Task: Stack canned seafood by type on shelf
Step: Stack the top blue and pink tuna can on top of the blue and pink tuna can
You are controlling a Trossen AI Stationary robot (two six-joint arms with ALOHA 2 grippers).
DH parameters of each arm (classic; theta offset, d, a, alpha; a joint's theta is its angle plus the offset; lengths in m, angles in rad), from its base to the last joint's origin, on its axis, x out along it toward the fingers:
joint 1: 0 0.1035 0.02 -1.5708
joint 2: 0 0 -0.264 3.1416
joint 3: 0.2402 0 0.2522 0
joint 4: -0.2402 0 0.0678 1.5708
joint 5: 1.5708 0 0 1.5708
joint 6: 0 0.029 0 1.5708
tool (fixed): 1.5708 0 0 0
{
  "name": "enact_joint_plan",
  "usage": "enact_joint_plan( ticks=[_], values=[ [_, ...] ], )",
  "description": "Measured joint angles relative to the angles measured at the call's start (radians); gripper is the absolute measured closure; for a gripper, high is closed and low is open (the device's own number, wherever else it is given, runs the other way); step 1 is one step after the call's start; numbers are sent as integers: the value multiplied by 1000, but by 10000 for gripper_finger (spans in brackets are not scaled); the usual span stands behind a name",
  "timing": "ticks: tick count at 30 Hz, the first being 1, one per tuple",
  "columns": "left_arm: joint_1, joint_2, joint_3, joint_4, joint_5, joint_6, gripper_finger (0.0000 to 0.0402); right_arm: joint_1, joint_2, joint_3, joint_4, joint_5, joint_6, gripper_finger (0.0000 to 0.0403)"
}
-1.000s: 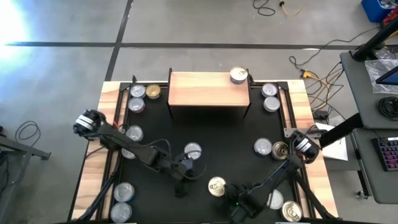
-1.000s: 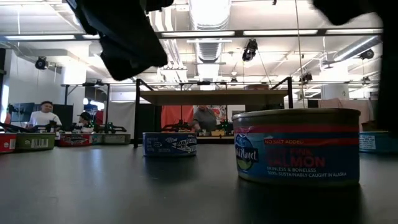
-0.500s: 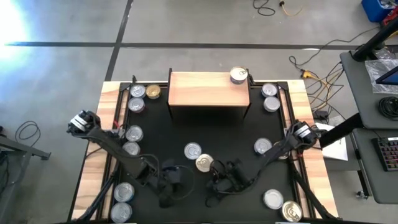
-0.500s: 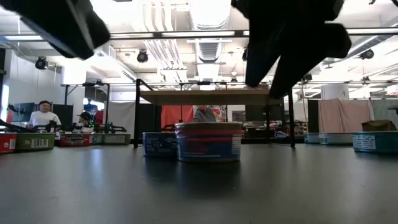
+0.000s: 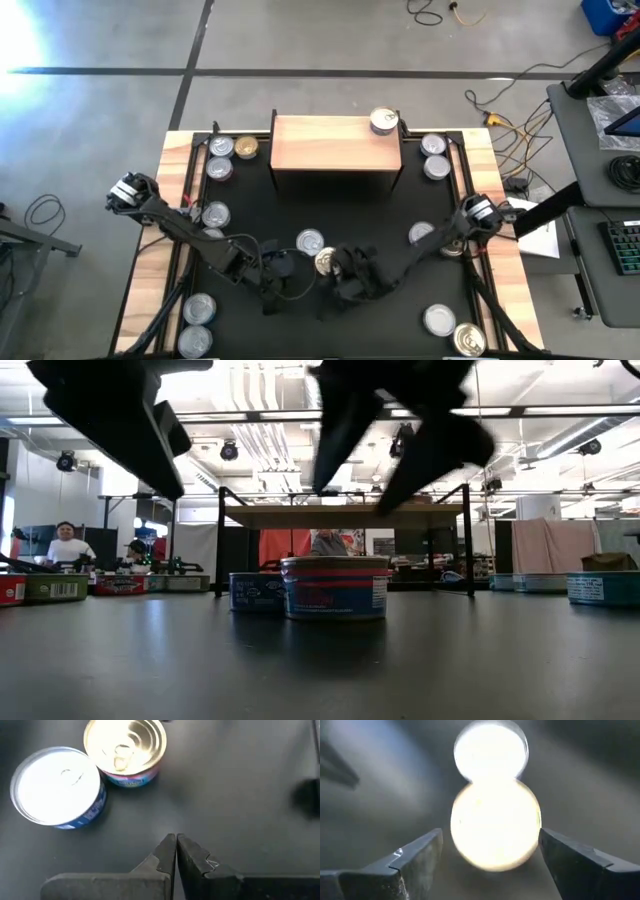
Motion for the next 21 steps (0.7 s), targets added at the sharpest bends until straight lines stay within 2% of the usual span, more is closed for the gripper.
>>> enact_joint_plan(
  ticks=[6, 10, 13, 21],
  values=[
    [-9, -18, -5, -40, 27, -36, 402, -83, 30, 0, -1, 2, -138, 108],
    [-22, -22, -6, -70, 22, -57, 402, -91, 47, 0, 81, -14, -294, 108],
    [-32, -22, -6, -90, 20, -63, 402, -78, 66, 0, 126, -80, -409, 104],
    [-88, -22, -6, -114, 18, -119, 402, -22, 82, -2, 104, -230, -629, 114]
  ],
)
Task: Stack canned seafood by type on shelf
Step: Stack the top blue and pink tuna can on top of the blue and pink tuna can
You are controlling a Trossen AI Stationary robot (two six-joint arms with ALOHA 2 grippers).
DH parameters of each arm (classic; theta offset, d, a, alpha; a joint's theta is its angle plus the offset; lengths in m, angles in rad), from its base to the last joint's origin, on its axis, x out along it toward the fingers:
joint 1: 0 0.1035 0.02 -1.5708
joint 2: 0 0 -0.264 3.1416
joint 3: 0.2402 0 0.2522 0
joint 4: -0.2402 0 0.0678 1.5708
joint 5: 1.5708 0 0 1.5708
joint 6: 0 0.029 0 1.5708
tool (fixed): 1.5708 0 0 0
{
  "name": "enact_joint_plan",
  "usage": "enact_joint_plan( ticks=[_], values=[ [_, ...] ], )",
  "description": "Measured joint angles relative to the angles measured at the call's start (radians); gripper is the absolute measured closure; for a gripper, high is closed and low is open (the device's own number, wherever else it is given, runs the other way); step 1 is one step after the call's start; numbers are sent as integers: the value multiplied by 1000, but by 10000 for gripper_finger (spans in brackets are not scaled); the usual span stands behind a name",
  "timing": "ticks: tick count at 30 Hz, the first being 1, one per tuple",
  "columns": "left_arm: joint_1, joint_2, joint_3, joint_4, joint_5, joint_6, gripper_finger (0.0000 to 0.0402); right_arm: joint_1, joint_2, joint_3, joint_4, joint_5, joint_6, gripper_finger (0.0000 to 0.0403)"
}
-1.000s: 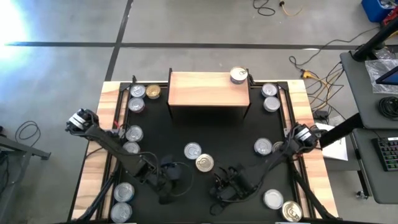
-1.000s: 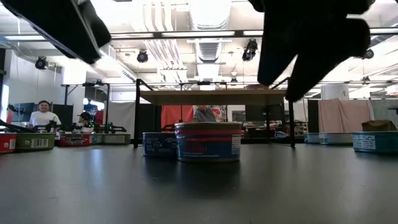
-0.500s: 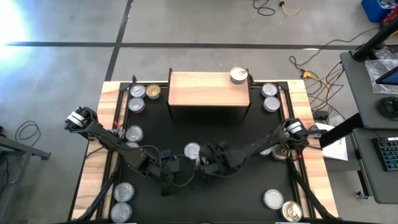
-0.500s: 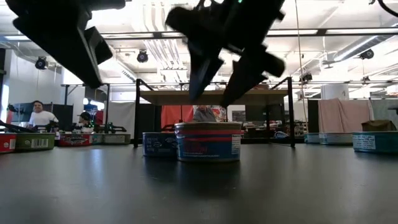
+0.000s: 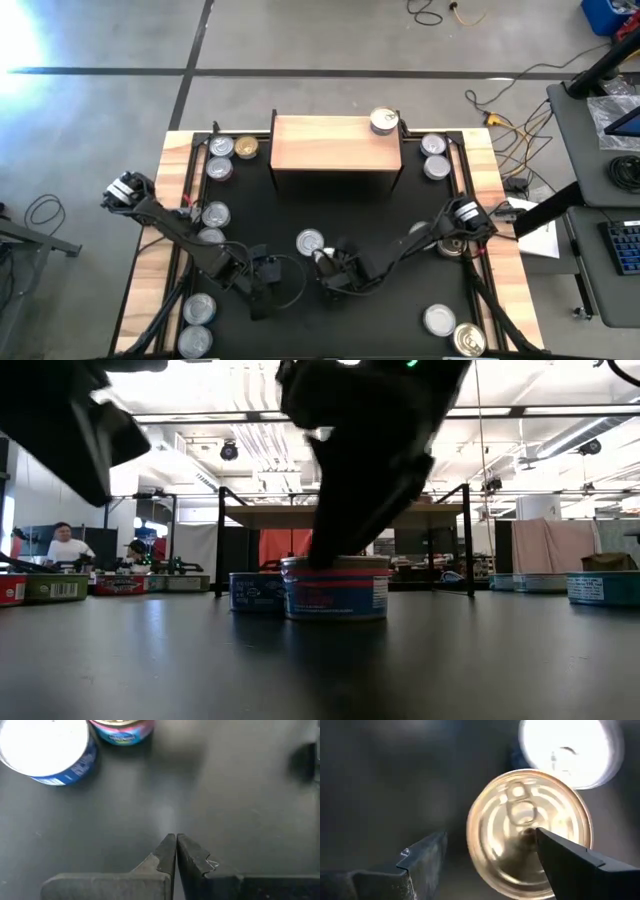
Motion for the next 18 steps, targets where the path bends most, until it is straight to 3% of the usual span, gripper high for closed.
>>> enact_joint_plan(
  ticks=[7, 10, 18],
  values=[
    [-70, 0, 0, -3, -29, -77, 402, 70, -52, 0, -30, -13, -75, 112],
    [-88, 0, 0, -7, -76, -103, 402, 72, -60, 0, 3, 31, -55, 106],
    [-125, 0, 0, -165, -79, -183, 402, 30, -3, -1, 105, 84, 52, 115]
  ],
)
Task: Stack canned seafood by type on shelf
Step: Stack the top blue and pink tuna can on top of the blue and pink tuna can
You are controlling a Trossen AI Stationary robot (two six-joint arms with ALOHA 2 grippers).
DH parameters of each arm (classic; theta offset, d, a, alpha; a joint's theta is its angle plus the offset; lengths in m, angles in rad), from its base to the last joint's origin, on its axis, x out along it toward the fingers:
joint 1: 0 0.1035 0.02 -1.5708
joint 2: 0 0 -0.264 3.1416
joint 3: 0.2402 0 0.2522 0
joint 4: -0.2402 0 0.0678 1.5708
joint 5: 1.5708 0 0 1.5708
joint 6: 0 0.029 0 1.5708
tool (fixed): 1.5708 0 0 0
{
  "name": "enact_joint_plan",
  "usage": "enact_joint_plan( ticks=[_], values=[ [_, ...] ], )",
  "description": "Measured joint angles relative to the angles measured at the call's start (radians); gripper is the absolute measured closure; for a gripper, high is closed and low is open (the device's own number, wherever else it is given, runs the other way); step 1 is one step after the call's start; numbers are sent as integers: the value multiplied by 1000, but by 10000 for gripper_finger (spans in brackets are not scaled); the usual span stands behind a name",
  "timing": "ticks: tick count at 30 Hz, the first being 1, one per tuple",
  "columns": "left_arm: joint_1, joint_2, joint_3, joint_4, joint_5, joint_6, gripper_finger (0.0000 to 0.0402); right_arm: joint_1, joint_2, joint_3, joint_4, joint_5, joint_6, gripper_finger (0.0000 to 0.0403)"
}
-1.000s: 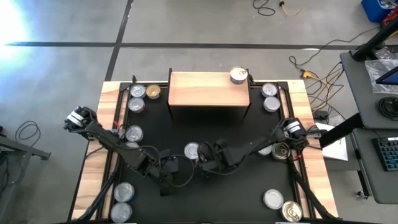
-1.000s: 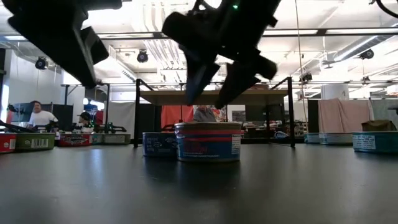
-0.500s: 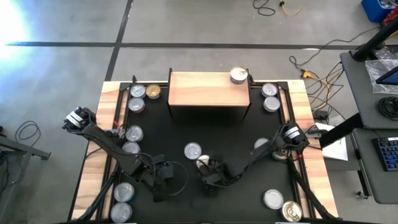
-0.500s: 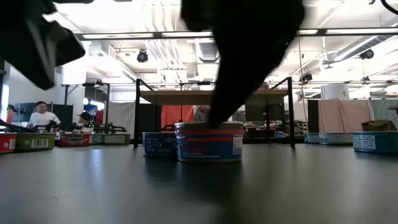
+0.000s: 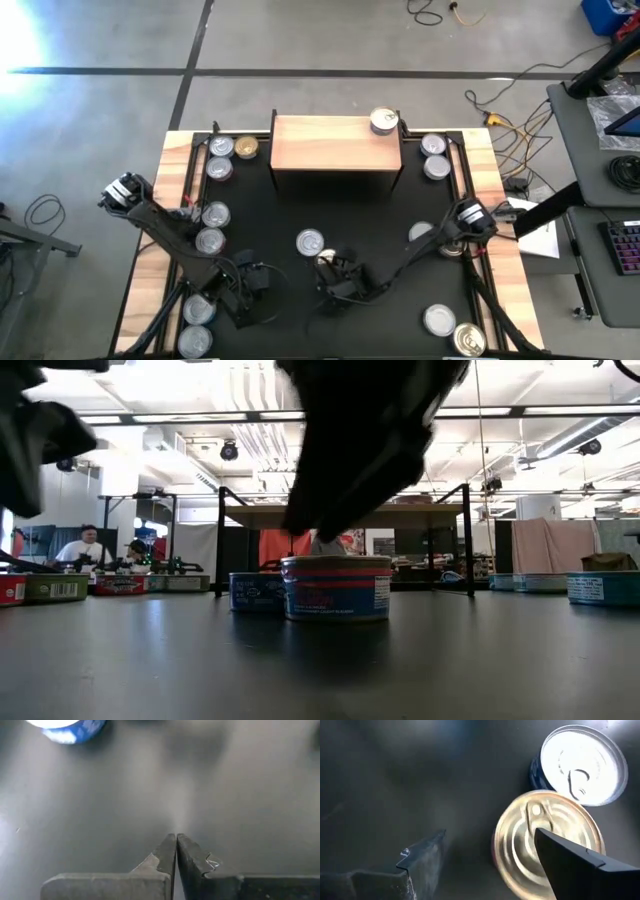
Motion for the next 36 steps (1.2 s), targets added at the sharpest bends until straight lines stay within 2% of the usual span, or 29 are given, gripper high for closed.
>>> enact_joint_plan(
  ticks=[4, 8, 16, 19, 22, 25, 30, 33, 36],
  values=[
    [-25, -13, 0, -81, 8, -40, 402, -8, 29, 0, 46, 6, -6, 128],
    [-39, -33, 0, -95, 8, -66, 402, -14, 59, 2, 46, 16, -3, 138],
    [-57, -37, 0, -95, 8, -205, 402, 32, 51, 3, 41, -50, -123, 165],
    [-62, -36, 0, -71, -22, -242, 402, 71, 25, 3, 4, -110, -130, 170],
    [-54, -36, 0, 27, -55, -166, 396, 114, 2, 14, -64, -111, -121, 169],
    [-27, -36, -2, 123, -64, -73, 377, 154, -25, 34, -110, -50, -67, 168],
    [-7, -36, -7, 122, -185, -39, 331, 205, -59, 38, -114, 68, 53, 174],
    [6, -36, -12, 122, -201, -17, 303, 230, -59, 37, -124, 77, 165, 179],
    [12, -35, -21, 132, -202, -14, 280, 245, -41, 36, -162, 60, 350, 184]
  ],
)
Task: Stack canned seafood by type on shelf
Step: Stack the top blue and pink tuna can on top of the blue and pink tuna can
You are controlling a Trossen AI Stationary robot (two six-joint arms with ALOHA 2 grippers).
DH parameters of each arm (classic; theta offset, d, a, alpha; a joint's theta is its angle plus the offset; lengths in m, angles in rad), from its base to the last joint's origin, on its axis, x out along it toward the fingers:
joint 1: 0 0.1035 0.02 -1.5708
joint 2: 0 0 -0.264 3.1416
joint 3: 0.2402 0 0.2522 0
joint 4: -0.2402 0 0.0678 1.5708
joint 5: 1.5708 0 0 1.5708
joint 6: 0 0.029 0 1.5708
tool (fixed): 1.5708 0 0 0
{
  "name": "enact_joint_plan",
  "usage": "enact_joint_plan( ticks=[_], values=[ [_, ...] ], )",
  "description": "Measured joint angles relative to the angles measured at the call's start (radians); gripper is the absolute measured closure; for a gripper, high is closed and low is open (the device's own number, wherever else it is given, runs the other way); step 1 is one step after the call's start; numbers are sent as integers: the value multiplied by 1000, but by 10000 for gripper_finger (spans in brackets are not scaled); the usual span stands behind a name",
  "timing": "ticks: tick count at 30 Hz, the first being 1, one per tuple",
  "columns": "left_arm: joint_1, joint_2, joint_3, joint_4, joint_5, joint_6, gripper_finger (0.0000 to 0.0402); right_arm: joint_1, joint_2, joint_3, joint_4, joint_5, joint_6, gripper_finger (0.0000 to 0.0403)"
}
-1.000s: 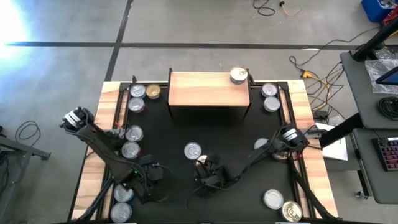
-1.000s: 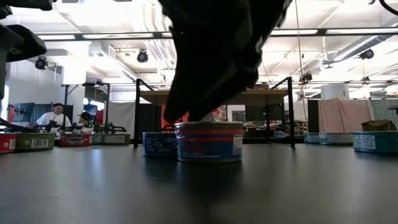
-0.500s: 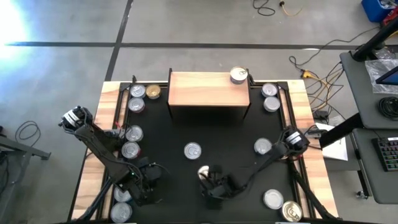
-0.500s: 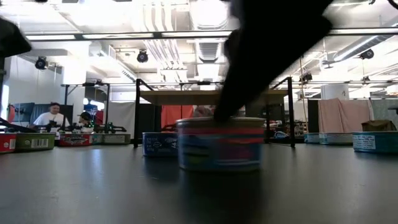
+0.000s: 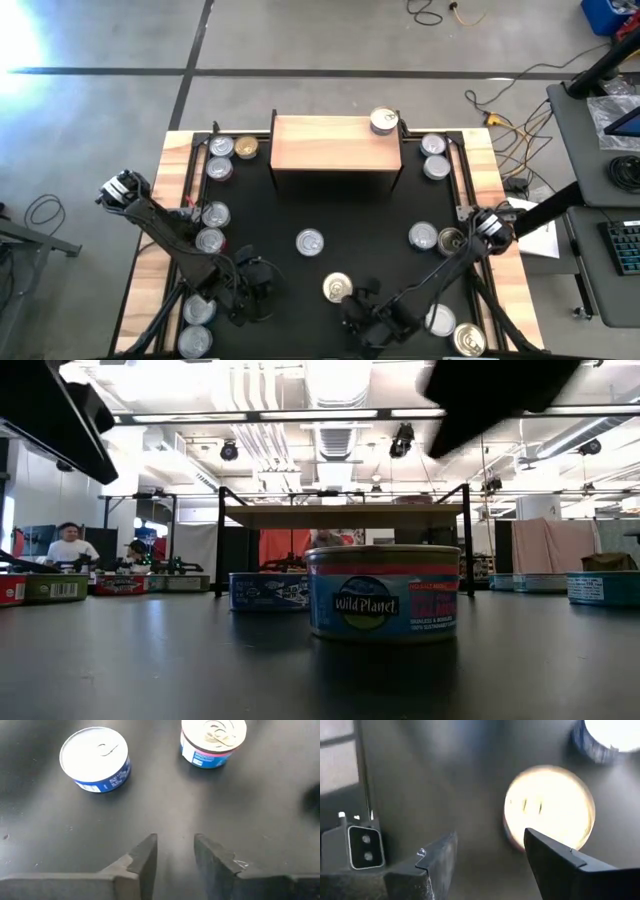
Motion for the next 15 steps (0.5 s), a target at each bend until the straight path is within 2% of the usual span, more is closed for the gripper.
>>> enact_joint_plan(
  ticks=[10, 15],
  values=[
    [0, 0, -74, 26, -1, -2, 253, -10, 40, -4, -88, -345, 378, 197],
    [0, 0, -122, 28, -6, -4, 253, -47, 41, -4, -72, -371, 624, 191]
  ],
)
